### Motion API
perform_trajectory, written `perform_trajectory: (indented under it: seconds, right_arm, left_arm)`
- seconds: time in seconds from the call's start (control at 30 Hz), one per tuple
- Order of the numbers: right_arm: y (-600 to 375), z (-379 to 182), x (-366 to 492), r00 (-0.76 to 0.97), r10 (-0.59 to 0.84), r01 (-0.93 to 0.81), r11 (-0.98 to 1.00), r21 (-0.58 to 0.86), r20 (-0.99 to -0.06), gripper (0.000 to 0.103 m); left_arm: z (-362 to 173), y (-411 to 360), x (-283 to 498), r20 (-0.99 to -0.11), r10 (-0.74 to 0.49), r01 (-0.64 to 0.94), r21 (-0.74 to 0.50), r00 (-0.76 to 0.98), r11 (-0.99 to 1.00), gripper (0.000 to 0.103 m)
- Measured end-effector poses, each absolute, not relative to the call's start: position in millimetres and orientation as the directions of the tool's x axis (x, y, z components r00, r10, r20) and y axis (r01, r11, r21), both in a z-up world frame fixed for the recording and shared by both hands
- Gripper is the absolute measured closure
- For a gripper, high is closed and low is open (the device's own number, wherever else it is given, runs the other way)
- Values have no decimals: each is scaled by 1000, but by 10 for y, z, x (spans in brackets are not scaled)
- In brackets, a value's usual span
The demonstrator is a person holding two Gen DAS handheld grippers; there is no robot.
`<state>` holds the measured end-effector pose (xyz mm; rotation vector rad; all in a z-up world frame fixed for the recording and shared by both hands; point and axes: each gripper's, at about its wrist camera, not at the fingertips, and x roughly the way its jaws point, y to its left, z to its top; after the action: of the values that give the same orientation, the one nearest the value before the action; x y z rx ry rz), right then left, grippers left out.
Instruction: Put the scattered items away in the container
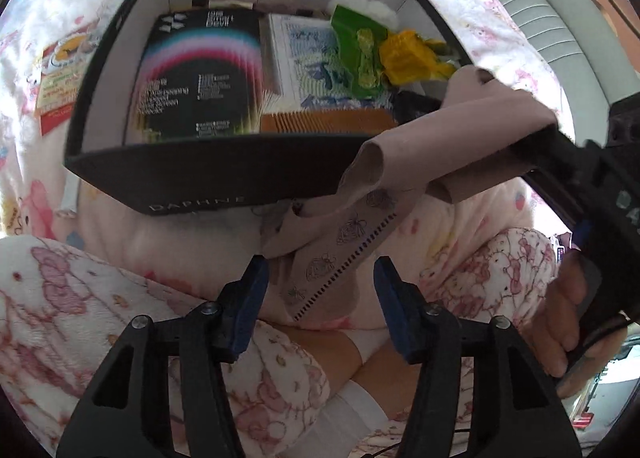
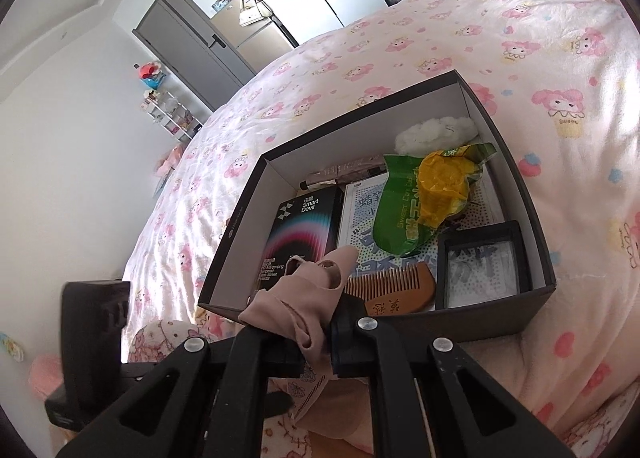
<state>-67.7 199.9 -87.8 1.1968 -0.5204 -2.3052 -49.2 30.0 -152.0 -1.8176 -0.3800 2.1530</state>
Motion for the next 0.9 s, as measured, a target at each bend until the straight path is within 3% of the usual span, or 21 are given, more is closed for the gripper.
perform_trajectory:
  seconds: [0.13,0.37,0.7,0.9]
  right_arm:
    - [1996,-885,-664,-498,-565,239,-818,522,-658,97]
    - [2088,-910,-652,-502,-545,219,-832,510,-672,96]
    - [2154,-794,-638,-519,-559,244,-822,514,-647,96]
    - [2084,-896,-670,-485,-543,210,-834,511,-686,97]
  left_arm:
    - [-1721,342,-584,-933,326,37,-335,-155,-941,50]
    - [-1648,350,-594,-938,282,60,-299,-201,-952,99]
    - [-694,54,-526,-849,284,41,-336,-446,-941,101]
    - [-449,-65,-799,-819,224,31,-283,-528,-959,101]
